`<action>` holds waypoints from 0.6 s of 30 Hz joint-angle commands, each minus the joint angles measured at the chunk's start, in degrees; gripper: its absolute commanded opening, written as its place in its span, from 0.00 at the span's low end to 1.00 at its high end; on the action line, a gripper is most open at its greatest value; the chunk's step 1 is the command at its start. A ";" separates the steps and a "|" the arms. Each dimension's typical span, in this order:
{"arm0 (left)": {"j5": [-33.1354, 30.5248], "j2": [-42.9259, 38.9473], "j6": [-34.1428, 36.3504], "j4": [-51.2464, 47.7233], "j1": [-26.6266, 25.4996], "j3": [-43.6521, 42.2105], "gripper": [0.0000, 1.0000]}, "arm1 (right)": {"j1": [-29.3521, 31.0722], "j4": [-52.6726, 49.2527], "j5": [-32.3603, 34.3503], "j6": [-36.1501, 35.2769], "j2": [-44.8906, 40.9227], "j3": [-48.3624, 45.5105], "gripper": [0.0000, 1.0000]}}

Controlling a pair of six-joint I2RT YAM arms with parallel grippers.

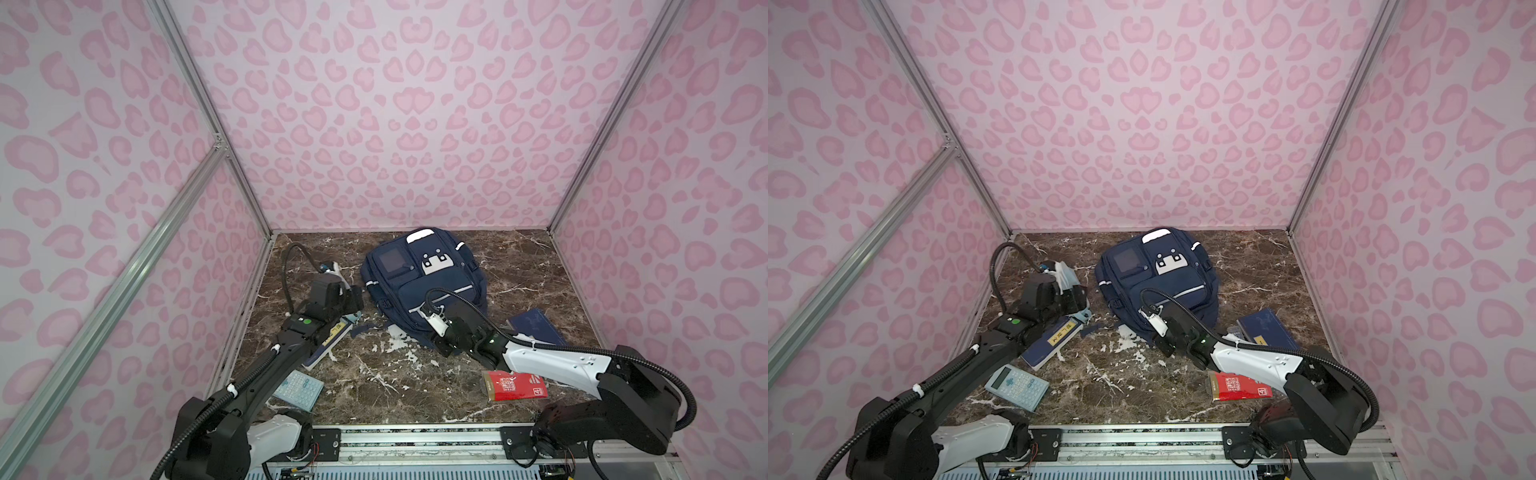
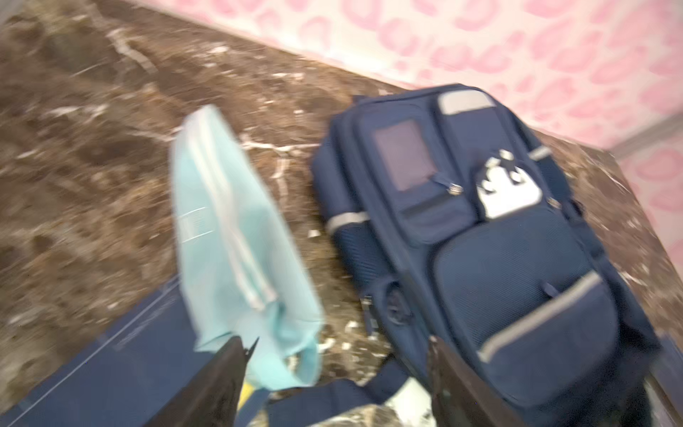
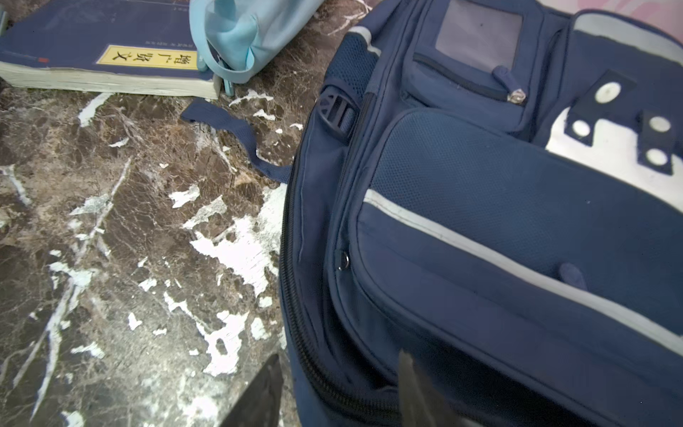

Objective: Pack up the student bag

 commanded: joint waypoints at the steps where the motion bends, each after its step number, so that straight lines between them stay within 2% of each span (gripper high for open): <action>1: 5.70 -1.21 -3.02 3.93 6.99 -4.17 0.74 | 2.47 3.02 7.65 9.48 -1.21 -0.59 1.00; 3: 5.78 -0.37 -2.67 3.66 10.57 -5.03 0.81 | 4.31 1.56 12.33 15.65 -1.80 0.84 1.00; 5: 9.08 1.20 -3.40 5.25 14.98 -6.40 0.90 | 4.53 -3.60 15.42 24.01 -1.63 4.38 1.00; 7: 14.66 3.18 -5.14 10.59 19.69 -9.38 0.91 | 4.07 -5.65 12.50 26.56 1.11 6.46 1.00; 8: 15.80 4.17 -5.56 12.30 21.08 -10.15 0.91 | 3.60 -5.33 8.22 26.67 2.86 7.41 1.00; 9: 15.77 5.41 -5.09 12.83 21.56 -10.11 0.91 | 3.28 -5.68 3.78 27.50 5.03 8.88 1.00; 11: 15.70 8.53 -3.88 13.03 21.52 -9.02 0.90 | 5.08 -3.31 0.34 29.51 8.17 9.97 0.97; 13: 16.18 11.92 -3.23 12.93 21.57 -7.89 0.87 | 9.48 -1.53 4.35 31.02 10.14 10.70 0.93; 15: 16.52 13.66 -3.62 13.80 21.58 -8.30 0.84 | 14.30 -1.63 10.97 32.81 12.66 12.64 0.92; 18: 15.60 12.82 -3.97 13.40 21.41 -9.72 0.81 | 17.57 -0.99 10.70 36.98 17.22 15.36 0.92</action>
